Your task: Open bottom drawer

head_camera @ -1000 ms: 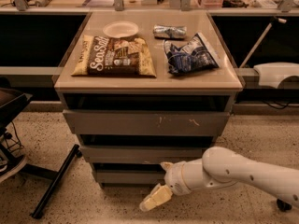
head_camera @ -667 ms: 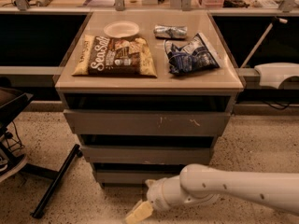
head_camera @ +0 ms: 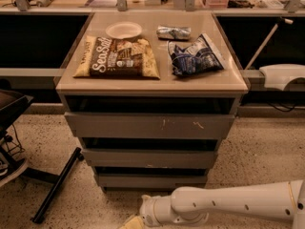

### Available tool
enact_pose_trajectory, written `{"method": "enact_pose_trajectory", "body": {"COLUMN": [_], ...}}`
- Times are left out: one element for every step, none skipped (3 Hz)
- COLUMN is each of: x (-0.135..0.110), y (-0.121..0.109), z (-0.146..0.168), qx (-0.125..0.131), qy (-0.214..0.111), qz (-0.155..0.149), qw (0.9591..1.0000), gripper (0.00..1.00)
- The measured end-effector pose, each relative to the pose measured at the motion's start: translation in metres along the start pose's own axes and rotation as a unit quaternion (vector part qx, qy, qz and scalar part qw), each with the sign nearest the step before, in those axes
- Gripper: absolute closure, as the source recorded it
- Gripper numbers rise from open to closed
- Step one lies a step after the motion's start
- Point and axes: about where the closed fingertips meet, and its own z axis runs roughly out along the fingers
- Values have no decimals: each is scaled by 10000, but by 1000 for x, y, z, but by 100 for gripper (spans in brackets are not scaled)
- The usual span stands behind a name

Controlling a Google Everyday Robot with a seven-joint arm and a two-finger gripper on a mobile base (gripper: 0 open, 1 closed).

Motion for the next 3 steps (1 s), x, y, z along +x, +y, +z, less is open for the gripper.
{"method": "enact_pose_trajectory", "body": {"x": [-1, 4, 34], "y": [0, -19, -41], "z": [0, -9, -41], "qx": [4, 453, 1331], "qy": [0, -41, 315], "qz": [-8, 12, 59], "qw": [10000, 9990, 9906], "gripper": [0, 0, 0]}}
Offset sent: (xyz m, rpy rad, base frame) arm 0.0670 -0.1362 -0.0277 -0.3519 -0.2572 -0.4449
